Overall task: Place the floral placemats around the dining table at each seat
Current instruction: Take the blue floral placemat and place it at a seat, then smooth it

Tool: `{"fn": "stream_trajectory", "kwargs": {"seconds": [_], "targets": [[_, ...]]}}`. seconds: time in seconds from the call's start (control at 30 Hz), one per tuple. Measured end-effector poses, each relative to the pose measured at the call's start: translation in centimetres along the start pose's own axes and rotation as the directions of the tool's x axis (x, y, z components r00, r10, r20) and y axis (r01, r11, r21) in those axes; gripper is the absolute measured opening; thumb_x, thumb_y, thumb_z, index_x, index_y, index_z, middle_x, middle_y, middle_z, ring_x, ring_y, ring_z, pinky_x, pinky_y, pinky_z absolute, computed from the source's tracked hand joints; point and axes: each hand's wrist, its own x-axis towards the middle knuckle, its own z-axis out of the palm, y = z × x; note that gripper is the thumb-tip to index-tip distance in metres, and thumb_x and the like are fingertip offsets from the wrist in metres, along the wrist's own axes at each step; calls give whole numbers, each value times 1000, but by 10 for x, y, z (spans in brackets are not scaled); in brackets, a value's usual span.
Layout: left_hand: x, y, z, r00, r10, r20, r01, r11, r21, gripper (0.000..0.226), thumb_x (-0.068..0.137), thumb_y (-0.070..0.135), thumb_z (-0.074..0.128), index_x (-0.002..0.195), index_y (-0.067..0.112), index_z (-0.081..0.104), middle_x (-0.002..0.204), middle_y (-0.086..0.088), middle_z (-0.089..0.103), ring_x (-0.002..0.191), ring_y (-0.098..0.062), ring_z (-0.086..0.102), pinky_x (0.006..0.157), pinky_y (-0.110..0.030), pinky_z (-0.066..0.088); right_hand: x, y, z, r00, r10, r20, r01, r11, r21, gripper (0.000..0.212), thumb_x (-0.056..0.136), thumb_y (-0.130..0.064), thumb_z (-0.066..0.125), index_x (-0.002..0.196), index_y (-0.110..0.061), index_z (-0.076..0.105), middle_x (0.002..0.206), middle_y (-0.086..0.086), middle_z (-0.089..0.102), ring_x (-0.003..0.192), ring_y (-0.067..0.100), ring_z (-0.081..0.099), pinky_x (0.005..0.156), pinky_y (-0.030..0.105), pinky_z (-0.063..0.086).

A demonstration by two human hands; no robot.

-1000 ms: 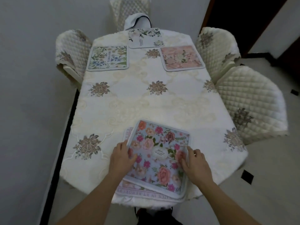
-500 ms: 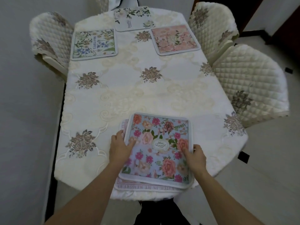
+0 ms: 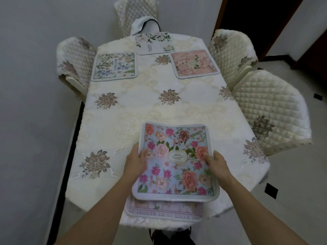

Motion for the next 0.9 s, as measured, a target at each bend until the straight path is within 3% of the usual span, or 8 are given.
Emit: {"fn": "stream_trajectory", "kwargs": {"seconds": [0.1, 0.2, 0.27, 0.4, 0.77, 0.9], "targets": [[4, 23, -17, 999, 42, -31, -44, 995, -90, 19, 104, 31, 47, 107, 13, 54, 95, -5, 68, 87, -25, 68, 73, -41, 57, 0, -32, -15, 995, -100, 12, 101, 995, -27, 27, 101, -35, 52, 102, -9, 59, 89, 9, 76, 75, 22, 76, 72, 43, 62], [3, 51, -32, 991, 120, -58, -127, 982, -137, 19, 104, 28, 48, 106, 12, 56, 88, -5, 68, 66, -12, 66, 54, -24, 50, -3, -60, -27, 983, -183, 5, 183, 983, 10, 30, 101, -39, 52, 103, -10, 59, 89, 9, 77, 77, 23, 76, 75, 48, 62], [2, 66, -37, 985, 152, -84, -164, 973, -160, 20, 104, 29, 48, 103, 11, 56, 80, -4, 67, 56, -7, 62, 49, -20, 48, -7, -76, -33, 974, -228, -9, 228, 973, 35, 30, 101, -39, 52, 104, -10, 59, 89, 8, 77, 77, 22, 76, 75, 46, 62], [1, 82, -42, 980, 158, -118, -179, 965, -190, 23, 103, 33, 49, 103, 12, 57, 79, -7, 68, 64, -21, 66, 51, -26, 51, -15, -97, -44, 951, -303, -59, 305, 952, 17, 28, 101, -38, 51, 104, -12, 60, 93, 6, 76, 81, 20, 75, 78, 45, 61], [-22, 75, -59, 967, 163, -196, -199, 962, -185, 24, 104, 31, 48, 98, 9, 55, 77, -8, 67, 59, -14, 64, 51, -25, 51, -14, -100, -26, 955, -295, -31, 283, 938, -202, 32, 102, -44, 41, 99, -14, 53, 98, 10, 67, 89, 27, 68, 81, 52, 58], [-46, 51, -83, 948, 80, -309, -144, 971, -189, 22, 103, 33, 49, 99, 13, 57, 89, -1, 70, 77, -16, 68, 65, -32, 56, -16, -106, 11, 940, -334, 69, 340, 910, -235, 29, 100, -46, 43, 98, -18, 51, 97, 8, 69, 86, 26, 70, 77, 51, 59]]}}
